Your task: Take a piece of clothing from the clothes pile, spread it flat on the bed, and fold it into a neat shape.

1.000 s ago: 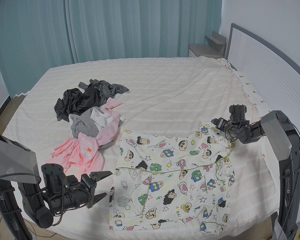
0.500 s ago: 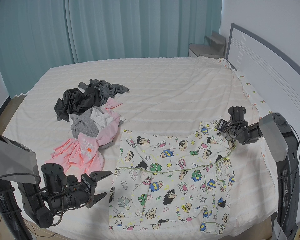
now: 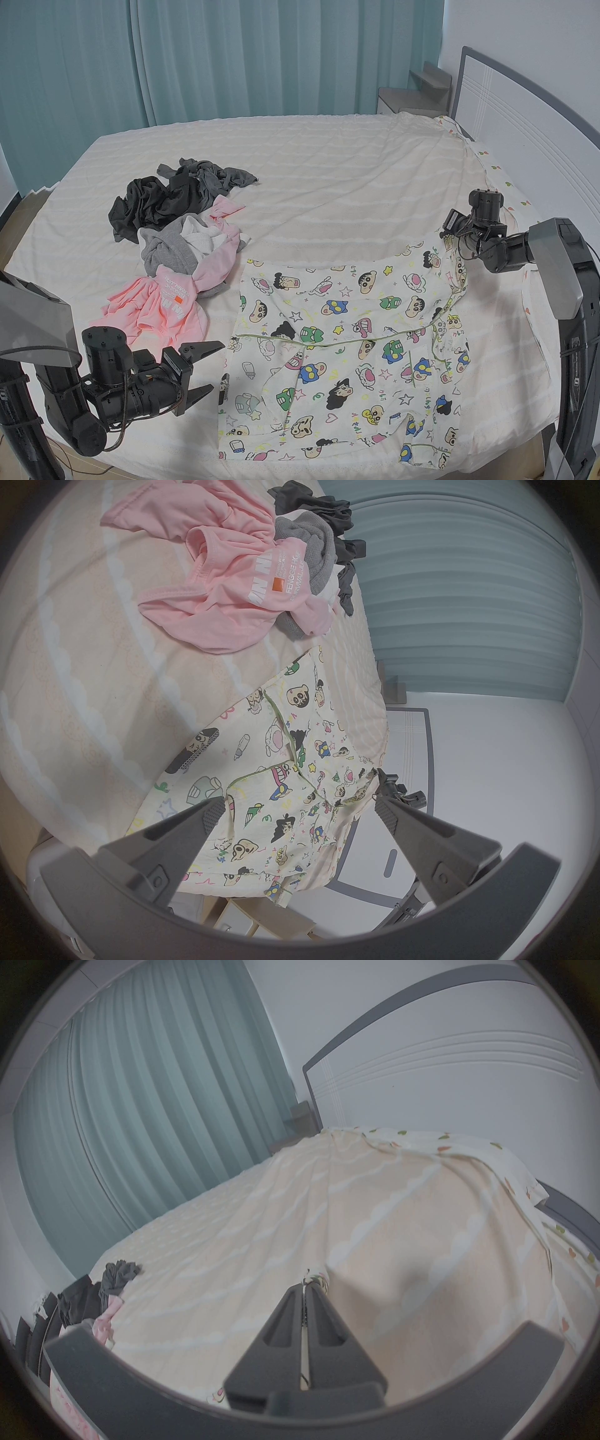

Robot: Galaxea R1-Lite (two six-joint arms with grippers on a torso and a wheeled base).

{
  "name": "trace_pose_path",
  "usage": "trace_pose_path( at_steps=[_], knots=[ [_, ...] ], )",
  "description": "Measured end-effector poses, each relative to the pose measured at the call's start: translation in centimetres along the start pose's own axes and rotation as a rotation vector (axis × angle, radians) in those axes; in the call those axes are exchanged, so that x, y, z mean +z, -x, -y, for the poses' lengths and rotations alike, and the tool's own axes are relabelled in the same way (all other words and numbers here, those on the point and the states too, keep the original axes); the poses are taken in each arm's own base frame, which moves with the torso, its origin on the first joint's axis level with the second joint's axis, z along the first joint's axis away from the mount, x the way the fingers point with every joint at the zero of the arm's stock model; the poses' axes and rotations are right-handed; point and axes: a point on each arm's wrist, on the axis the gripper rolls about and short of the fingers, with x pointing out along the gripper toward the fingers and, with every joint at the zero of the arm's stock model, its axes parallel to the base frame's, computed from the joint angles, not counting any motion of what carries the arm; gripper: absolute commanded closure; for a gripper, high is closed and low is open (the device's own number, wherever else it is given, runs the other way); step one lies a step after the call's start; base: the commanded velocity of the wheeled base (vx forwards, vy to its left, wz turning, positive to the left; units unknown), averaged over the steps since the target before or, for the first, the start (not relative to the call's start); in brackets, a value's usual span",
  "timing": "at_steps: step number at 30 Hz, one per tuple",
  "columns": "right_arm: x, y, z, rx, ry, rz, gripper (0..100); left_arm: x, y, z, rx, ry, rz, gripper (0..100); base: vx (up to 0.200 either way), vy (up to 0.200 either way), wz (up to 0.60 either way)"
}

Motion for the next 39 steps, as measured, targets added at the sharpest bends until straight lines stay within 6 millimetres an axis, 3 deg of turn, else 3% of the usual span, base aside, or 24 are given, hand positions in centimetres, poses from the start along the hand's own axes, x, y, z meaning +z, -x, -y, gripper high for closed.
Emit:
trace_pose_path(
  at_steps=[8,9,18,24,31,39],
  knots=[
    [0.8,-0.3,-0.1,0.038,0.001,0.091,100,0.0,0.0,0.0,-0.001,0.000,0.002,0,0.000,0.000,0.00],
    [0.7,-0.3,-0.1,0.037,0.006,0.088,0,0.1,0.0,0.0,-0.001,0.000,0.002,0,0.000,0.000,0.00],
    [-0.1,0.0,0.4,0.012,0.032,0.037,0,0.1,0.0,0.0,-0.001,0.000,0.002,0,0.000,0.000,0.00],
    [-1.2,2.1,1.1,0.003,0.013,-0.037,0,0.1,0.0,0.0,-0.002,0.000,0.002,0,0.000,0.000,0.00],
    [-2.4,7.2,1.7,0.010,-0.009,-0.116,0,-0.4,-0.1,0.1,-0.001,-0.014,-0.009,0,0.000,0.000,0.00],
    [-2.2,14.8,2.6,0.045,-0.035,-0.116,0,-2.0,-1.1,0.3,0.020,-0.056,0.012,0,0.000,0.000,0.00]
  ],
)
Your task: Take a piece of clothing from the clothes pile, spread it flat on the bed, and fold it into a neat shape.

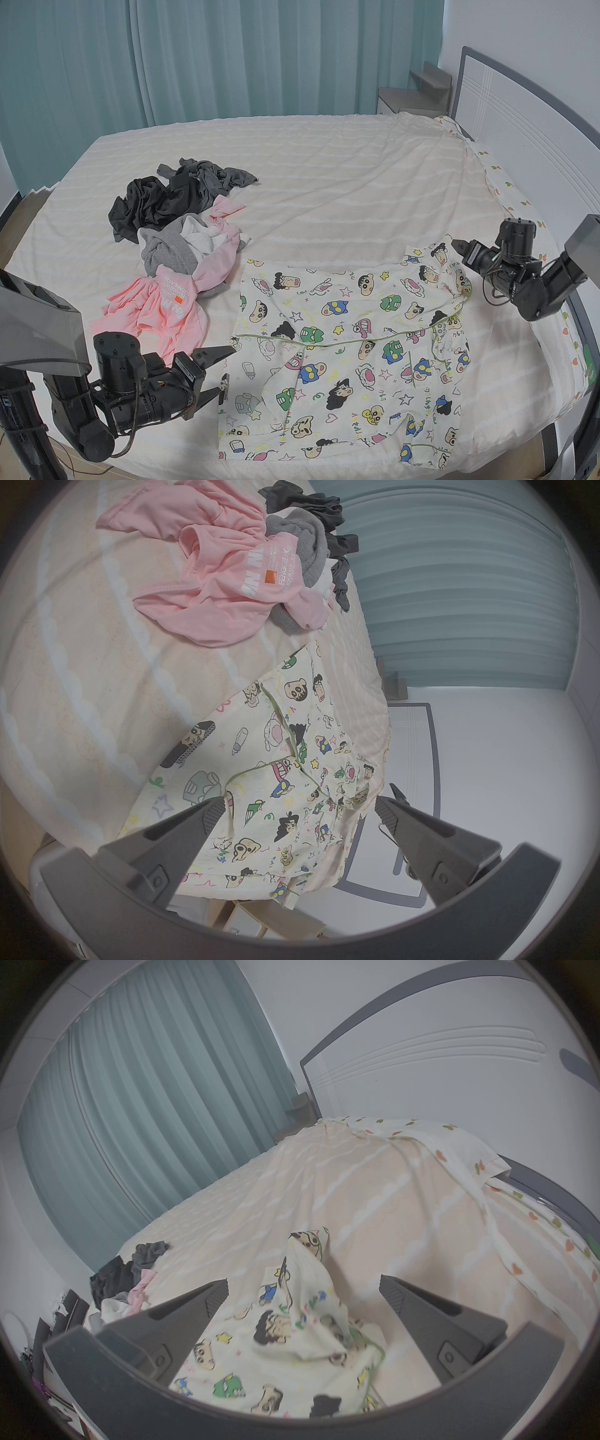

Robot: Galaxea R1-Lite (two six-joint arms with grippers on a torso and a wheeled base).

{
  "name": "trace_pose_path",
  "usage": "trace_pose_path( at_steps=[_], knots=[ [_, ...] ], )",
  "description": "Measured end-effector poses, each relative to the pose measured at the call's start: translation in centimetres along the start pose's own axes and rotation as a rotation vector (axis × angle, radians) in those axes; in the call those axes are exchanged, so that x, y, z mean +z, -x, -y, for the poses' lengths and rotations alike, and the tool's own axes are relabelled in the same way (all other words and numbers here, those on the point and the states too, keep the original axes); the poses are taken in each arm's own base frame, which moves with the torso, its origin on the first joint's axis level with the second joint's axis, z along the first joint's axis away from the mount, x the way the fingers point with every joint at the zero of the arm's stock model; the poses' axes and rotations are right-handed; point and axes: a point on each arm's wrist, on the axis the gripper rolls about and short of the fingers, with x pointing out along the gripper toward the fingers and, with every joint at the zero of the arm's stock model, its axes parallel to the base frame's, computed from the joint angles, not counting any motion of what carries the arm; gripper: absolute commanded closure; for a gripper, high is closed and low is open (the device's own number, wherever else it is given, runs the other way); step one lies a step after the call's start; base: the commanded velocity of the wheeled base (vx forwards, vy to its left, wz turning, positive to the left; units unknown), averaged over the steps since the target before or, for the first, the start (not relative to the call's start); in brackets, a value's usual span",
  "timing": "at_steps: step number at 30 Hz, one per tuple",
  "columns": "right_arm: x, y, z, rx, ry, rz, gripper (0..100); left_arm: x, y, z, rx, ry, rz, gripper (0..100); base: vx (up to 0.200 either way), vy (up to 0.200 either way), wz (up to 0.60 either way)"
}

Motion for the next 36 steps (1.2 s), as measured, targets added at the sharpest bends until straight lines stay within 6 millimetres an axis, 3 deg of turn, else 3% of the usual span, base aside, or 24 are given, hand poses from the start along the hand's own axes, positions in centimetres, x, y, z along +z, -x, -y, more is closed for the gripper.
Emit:
trace_pose_path(
  at_steps=[7,11,16,26,36],
  knots=[
    [-0.5,7.4,1.0,0.057,-0.040,0.052,0,-2.1,-1.4,0.1,0.018,-0.058,-0.016,0,0.000,0.000,0.00],
    [-0.5,11.9,1.7,0.101,-0.060,0.114,0,-3.9,-2.7,-0.2,0.064,-0.175,-0.036,0,0.000,0.000,0.00],
    [0.1,16.0,2.1,0.163,-0.075,0.181,0,-6.3,-4.9,-1.0,0.143,-0.303,-0.086,0,0.000,0.000,0.00],
    [0.7,18.0,2.2,0.204,-0.081,0.228,0,-7.7,-8.9,-0.9,0.278,-0.385,-0.043,0,0.000,0.000,0.00],
    [0.9,18.3,2.2,0.212,-0.082,0.242,0,-7.6,-10.4,-0.2,0.245,-0.385,-0.005,0,0.000,0.000,0.00]
  ],
)
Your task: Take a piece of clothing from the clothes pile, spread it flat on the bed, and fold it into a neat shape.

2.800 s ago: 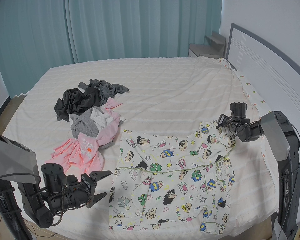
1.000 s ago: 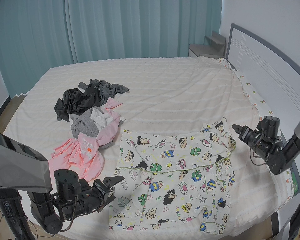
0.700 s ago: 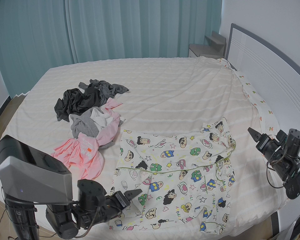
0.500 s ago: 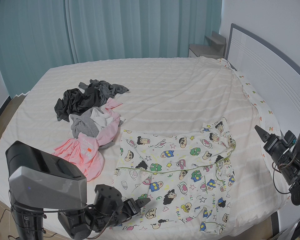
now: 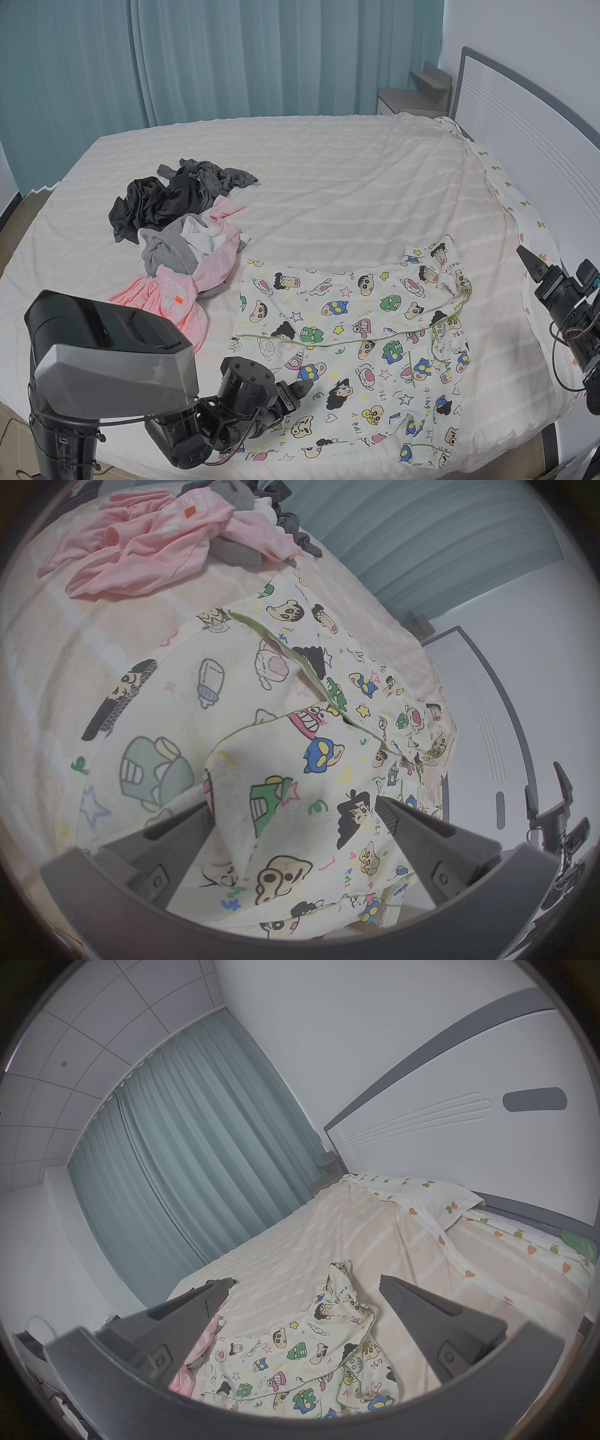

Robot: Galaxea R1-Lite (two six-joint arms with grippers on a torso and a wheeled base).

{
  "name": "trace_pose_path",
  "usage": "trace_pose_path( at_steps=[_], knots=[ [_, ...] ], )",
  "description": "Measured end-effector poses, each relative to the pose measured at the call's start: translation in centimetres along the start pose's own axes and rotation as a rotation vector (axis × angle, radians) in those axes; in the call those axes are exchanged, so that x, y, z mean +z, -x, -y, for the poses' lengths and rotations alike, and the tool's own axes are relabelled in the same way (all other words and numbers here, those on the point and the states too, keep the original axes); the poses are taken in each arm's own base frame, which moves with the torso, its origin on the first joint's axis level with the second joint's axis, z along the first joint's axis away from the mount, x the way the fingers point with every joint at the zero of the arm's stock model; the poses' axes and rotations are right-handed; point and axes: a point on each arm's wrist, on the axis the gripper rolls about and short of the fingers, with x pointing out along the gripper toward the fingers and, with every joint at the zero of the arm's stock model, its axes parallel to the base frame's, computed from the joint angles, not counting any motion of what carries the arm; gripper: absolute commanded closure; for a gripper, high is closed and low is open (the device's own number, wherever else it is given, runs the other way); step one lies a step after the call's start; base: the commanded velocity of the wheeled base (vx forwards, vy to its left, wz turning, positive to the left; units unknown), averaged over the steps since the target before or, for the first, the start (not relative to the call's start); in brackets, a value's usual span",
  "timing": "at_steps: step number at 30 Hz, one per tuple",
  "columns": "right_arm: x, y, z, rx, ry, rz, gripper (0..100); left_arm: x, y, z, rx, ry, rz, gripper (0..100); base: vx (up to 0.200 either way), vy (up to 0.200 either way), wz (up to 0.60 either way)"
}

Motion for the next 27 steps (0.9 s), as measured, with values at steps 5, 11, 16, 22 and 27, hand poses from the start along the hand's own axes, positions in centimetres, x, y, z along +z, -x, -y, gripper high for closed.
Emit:
trace_pose_path(
  at_steps=[5,11,16,22,27],
  knots=[
    [0.0,0.0,0.0,0.001,0.001,0.002,0,0.0,-0.4,0.0,0.004,0.001,0.012,100,0.000,0.000,0.00],
    [0.1,0.1,-0.1,0.004,0.001,0.007,0,-0.1,-0.6,-0.3,0.024,-0.003,0.016,100,0.000,0.000,0.00],
    [0.1,0.1,-0.1,0.004,0.001,0.009,0,-0.2,-0.7,-0.8,0.059,-0.018,0.039,100,0.000,0.000,0.00],
    [0.3,0.2,-0.1,0.008,0.000,0.015,0,0.9,-0.8,-1.5,0.098,-0.034,0.092,100,0.000,0.000,0.00],
    [0.4,0.3,-0.2,0.013,0.000,0.020,0,3.3,-0.5,-1.9,0.107,0.005,0.155,100,0.000,0.000,0.00]
  ],
)
